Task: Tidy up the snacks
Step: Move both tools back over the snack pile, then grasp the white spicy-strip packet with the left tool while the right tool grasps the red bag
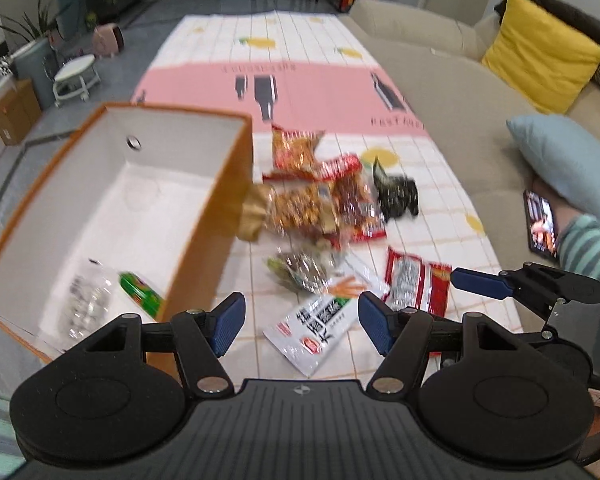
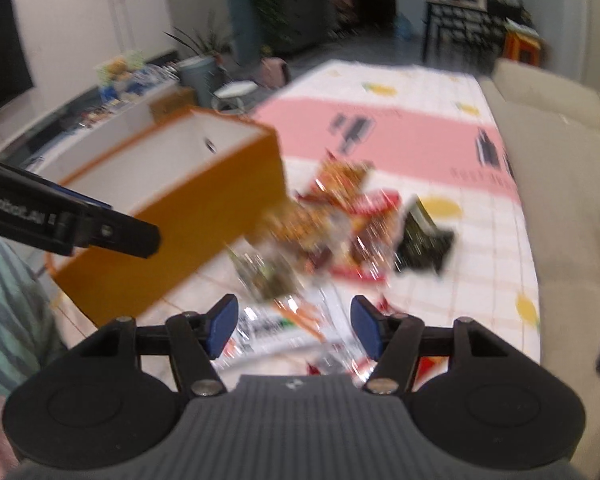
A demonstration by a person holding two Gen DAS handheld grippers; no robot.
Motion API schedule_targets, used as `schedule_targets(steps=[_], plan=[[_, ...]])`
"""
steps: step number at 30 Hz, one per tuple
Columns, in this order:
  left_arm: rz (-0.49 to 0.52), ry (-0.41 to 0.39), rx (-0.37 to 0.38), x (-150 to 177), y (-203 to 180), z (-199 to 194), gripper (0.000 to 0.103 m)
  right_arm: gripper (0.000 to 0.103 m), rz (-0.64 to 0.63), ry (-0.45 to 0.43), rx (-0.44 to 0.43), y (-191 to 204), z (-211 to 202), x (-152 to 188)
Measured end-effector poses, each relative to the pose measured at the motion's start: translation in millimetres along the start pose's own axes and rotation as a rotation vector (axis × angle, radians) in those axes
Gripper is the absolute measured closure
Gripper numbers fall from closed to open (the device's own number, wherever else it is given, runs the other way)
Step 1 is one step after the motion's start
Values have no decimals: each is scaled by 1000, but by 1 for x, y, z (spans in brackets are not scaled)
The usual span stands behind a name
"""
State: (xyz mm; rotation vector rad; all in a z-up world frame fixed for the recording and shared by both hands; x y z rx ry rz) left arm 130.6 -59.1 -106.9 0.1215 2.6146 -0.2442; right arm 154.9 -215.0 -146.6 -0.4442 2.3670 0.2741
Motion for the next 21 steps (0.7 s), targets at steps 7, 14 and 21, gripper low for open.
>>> schedule_targets(steps=[7, 14, 21], plan=[[82, 58, 6, 22, -7, 30, 27, 38, 31, 106, 22, -16, 26, 37], [213, 89, 55, 29, -22, 60, 22, 31, 42, 172, 61, -27, 41, 51], [226, 143, 65, 31, -15, 96, 18, 23, 122, 223, 119, -49, 58, 58]])
Point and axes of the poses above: each gripper's, at about its wrist camera, not at the fingertips, and z roughly the way its jaws point, y to its left, x to its underside, the point moved 10 cm from there along z, roughly the way its jaws point, and after that the axes turned 7 degrees about -z, right-handed, at the moved point
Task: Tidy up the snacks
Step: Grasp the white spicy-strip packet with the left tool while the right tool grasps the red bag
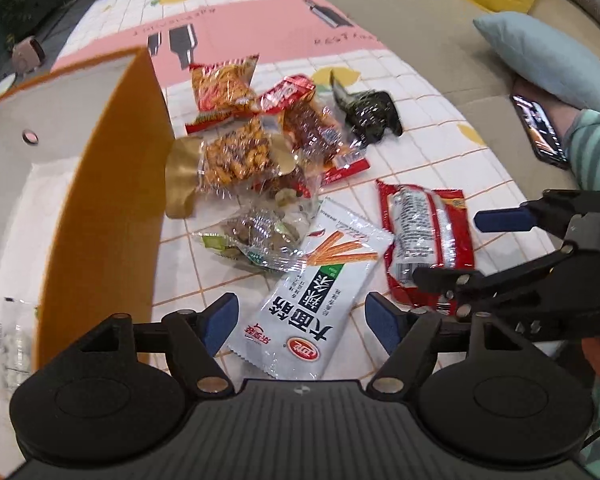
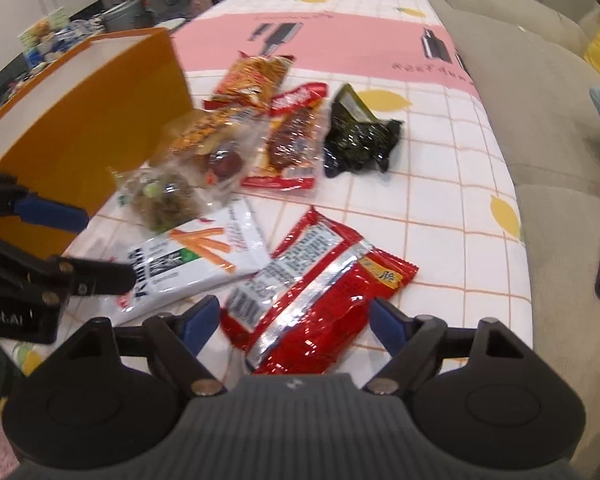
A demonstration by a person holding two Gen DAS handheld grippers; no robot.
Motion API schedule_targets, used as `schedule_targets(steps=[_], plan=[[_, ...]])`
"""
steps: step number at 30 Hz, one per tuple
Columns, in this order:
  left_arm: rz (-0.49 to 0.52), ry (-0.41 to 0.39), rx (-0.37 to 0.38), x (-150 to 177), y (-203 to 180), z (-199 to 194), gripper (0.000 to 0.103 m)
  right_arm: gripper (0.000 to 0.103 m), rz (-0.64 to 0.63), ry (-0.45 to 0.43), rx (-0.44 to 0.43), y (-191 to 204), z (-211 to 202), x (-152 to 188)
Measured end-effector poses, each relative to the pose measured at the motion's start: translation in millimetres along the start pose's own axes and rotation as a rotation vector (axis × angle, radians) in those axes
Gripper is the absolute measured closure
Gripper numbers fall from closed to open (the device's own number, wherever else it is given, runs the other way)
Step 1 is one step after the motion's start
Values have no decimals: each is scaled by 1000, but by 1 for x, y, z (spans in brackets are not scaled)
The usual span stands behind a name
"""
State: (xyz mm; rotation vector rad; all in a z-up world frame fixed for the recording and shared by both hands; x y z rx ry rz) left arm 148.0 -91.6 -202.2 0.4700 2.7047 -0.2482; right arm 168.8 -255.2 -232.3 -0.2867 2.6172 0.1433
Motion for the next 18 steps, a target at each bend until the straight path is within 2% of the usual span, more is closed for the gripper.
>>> schedule_targets(steps=[7, 15, 18], plan=[[-30, 24, -4, 6, 9, 21, 18, 21, 139, 9, 19, -17, 14, -8], [-24, 10, 18, 9, 3, 35, 15, 20, 137, 32, 35, -17, 28, -8], [-30, 26, 19, 12, 0, 34, 18, 23, 109, 29, 39, -15, 28, -8]])
Point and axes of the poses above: each gripper's, at about its wrist camera, not at the fingertips, and z roughly the way its jaws point, y to its left, x to its underside, the point moved 10 cm from there along z, roughly the way its jaws point, and after that the axes turned 7 degrees about -z, right-handed, at the moved point
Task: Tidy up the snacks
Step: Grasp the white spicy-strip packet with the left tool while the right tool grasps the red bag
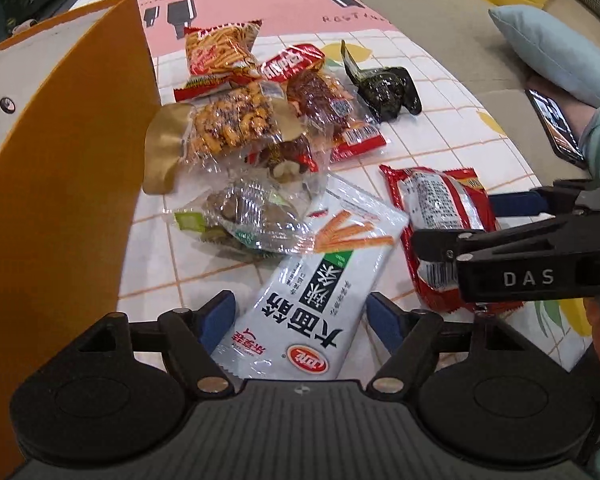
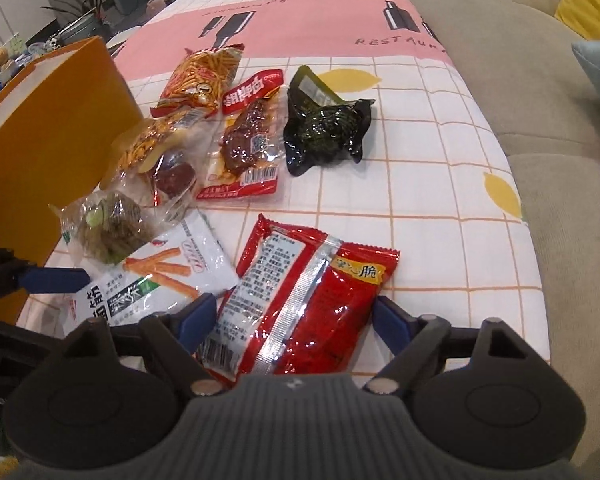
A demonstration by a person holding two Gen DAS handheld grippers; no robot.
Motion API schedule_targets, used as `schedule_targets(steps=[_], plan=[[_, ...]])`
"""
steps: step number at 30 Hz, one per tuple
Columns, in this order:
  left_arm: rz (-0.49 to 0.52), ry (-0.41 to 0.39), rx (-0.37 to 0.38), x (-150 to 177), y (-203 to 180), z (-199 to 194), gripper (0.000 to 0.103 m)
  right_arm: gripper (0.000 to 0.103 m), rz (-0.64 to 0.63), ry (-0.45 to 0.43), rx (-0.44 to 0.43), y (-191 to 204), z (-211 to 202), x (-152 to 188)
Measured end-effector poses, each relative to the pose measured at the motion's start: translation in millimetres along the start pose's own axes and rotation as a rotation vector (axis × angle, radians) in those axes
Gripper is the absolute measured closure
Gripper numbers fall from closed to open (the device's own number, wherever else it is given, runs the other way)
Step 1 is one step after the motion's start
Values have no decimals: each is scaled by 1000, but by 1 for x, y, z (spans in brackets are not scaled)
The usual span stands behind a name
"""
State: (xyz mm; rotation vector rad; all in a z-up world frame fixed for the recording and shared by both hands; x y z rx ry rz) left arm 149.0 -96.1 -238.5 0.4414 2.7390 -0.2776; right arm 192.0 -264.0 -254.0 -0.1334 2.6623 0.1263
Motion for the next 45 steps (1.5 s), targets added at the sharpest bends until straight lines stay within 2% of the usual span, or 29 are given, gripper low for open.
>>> schedule_targets(steps=[5, 7, 13, 19, 21, 27, 29, 31, 32, 34, 36, 40, 45], plan=[[-19, 64, 37, 18, -12, -7, 20, 24, -23, 7, -10, 2, -5, 6], [-14, 69, 29, 22, -14, -9, 20, 24, -35, 18, -16, 5, -8, 12], [12, 36, -32, 18, -14, -3, 15, 23, -39, 22, 2, 5, -16, 22], [116, -23, -78, 11, -23, 7, 11, 14, -12, 32, 31, 0, -14, 22], [107, -36, -80, 7, -22, 8, 10, 11, 8, 51, 35, -1, -10, 23], [67, -36, -77, 5, -16, 8, 10, 10, 38, 38, 23, -1, -7, 19], [60, -28, -79, 6, -15, 7, 12, 13, 32, 33, 17, 1, -7, 18], [57, -19, -76, 6, -17, 7, 18, 19, 20, 28, 14, 4, -8, 16], [62, -15, -73, 7, -18, 5, 20, 26, 8, 27, 24, 4, -9, 16], [75, -17, -61, 8, -22, 4, 34, 29, -22, 22, 41, 5, -9, 15], [86, -17, -56, 9, -25, 2, 41, 30, -28, 21, 37, 6, -10, 15], [84, -21, -56, 10, -25, 1, 46, 31, -29, 20, 33, 5, -11, 16], [29, -22, -49, 10, -18, -4, 48, 31, -12, 20, 35, 3, -12, 17]])
Point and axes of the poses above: each gripper's, at about its wrist camera, not at the fingertips, and z roughly the way its jaws point, y to its left, x to its underside, the point moved 10 cm from there along z, roughly the way its jaws point, and after that the axes turned 7 degrees about -z, right-handed, at the moved point
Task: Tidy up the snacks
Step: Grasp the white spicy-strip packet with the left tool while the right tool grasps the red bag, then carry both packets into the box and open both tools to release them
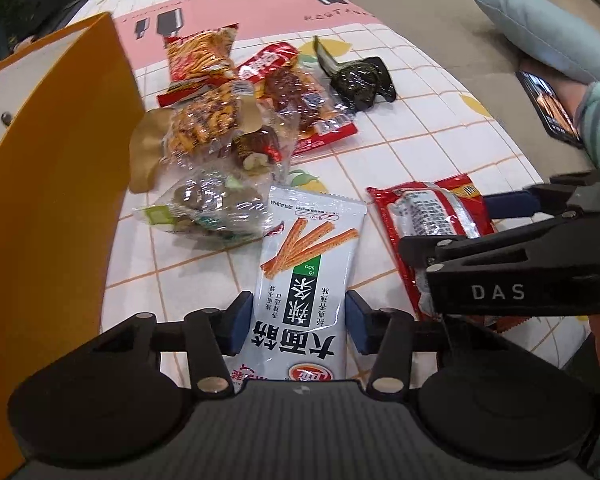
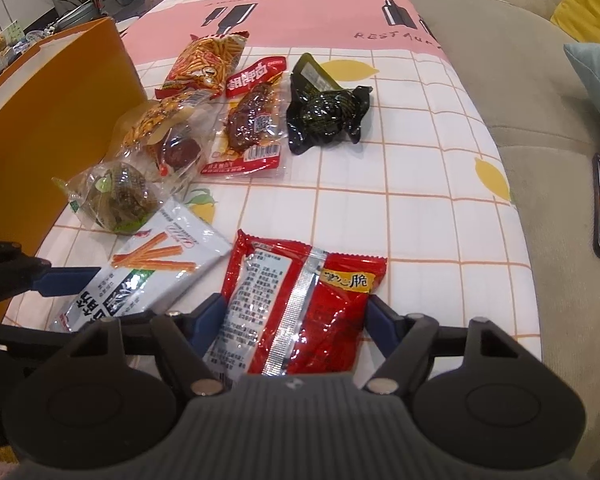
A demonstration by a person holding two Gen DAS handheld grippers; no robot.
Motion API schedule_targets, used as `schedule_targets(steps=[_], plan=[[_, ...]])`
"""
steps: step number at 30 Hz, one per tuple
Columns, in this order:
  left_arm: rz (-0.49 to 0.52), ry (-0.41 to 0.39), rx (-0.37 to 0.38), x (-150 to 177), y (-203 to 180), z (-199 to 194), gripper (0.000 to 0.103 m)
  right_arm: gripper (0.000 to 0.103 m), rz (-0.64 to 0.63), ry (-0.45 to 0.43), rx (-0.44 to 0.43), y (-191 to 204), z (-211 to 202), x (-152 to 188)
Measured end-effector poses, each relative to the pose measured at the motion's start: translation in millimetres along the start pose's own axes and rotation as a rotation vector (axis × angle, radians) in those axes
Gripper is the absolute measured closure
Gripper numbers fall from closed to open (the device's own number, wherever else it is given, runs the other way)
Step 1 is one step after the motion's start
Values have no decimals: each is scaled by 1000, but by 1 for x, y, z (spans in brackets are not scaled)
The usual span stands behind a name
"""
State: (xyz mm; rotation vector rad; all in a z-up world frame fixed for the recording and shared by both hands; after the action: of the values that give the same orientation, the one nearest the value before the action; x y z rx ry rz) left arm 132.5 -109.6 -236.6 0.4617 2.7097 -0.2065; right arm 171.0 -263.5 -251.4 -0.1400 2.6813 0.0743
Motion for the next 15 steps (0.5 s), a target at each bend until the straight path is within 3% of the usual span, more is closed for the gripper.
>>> schedule_targets(steps=[9, 15], plan=[[-92, -35, 66, -8, 5, -25, 48, 31, 27, -27, 8, -6, -10, -3], [-135, -108, 104, -22, 4, -58, 48, 31, 21, -62, 12, -6, -22, -6]])
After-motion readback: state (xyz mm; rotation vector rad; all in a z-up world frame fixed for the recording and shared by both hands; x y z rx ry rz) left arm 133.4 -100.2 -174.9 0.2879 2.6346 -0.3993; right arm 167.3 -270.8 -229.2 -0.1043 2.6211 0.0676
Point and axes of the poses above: each gripper's, at about its wrist camera, not at the fingertips, and z roughly the way its jaws point, y to its left, x to its underside, the point moved 10 cm from there along z, roughly the way its jaws point, and after that the axes turned 7 degrees about -z, right-handed, at the moved point
